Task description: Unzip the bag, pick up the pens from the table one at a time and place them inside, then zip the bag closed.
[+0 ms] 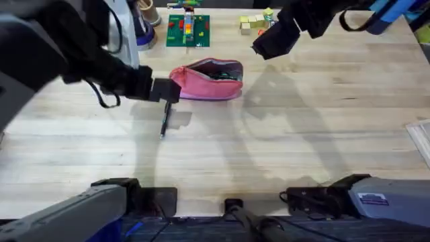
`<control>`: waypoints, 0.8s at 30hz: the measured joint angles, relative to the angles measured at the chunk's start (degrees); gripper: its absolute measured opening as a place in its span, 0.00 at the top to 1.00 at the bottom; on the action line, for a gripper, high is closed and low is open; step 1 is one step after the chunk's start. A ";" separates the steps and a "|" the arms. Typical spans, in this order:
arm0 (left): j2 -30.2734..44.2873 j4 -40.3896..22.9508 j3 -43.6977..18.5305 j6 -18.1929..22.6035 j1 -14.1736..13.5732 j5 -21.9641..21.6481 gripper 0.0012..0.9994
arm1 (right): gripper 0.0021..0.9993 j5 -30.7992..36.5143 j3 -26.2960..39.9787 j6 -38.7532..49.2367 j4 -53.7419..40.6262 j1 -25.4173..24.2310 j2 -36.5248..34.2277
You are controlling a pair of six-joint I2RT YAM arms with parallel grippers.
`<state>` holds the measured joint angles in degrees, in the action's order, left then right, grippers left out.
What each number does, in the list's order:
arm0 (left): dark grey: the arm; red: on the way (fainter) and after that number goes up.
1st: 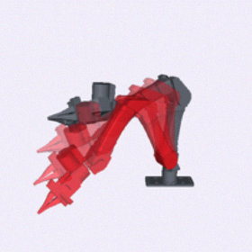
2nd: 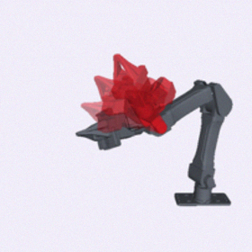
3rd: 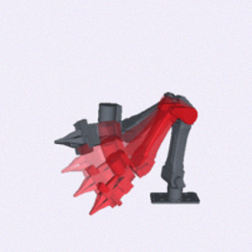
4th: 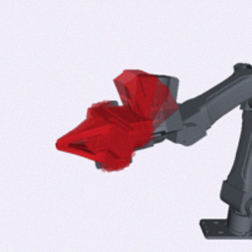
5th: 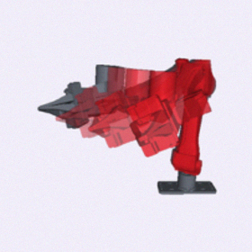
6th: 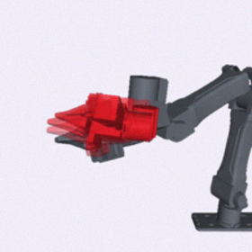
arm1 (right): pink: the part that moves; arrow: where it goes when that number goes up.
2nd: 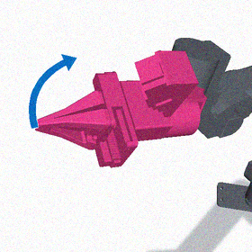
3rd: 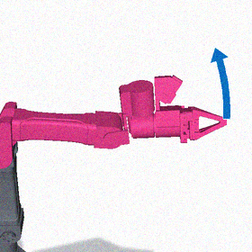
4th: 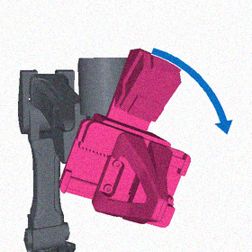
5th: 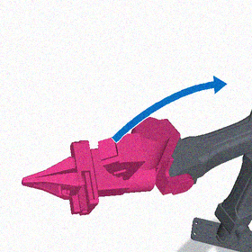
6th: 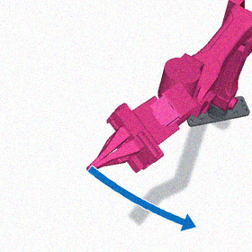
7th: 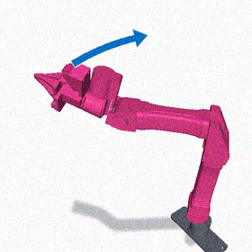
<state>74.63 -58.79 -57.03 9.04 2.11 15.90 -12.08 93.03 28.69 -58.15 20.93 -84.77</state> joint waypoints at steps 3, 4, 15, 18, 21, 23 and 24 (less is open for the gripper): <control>0.00 2.80 3.57 -3.12 -0.74 -2.84 0.00 | 0.00 -0.02 0.00 0.00 0.02 -0.02 0.02; 0.00 3.45 4.44 -3.86 -1.28 -3.71 0.00 | 0.00 -0.02 0.00 0.00 0.09 -0.02 0.02; 0.00 5.97 5.48 -6.31 -4.85 -5.20 0.00 | 0.00 0.00 0.00 0.00 2.17 -0.02 0.01; 0.00 6.32 5.48 -6.55 -4.85 -5.23 0.00 | 0.00 0.00 0.00 0.00 2.23 -0.02 0.00; 0.58 6.21 5.48 -7.95 -4.87 -6.54 0.00 | 0.00 0.00 0.00 0.00 2.23 -0.02 0.00; 2.14 5.89 5.48 -8.87 -5.13 -7.94 0.00 | 0.00 0.00 0.00 0.00 2.31 -0.02 0.00; 3.25 5.86 5.48 -9.14 -5.42 -8.47 0.00 | 0.00 0.00 0.00 0.00 2.39 -0.02 0.02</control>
<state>77.88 -52.93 -51.55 -0.10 -3.31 7.43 -12.08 93.03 28.69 -55.77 20.91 -84.75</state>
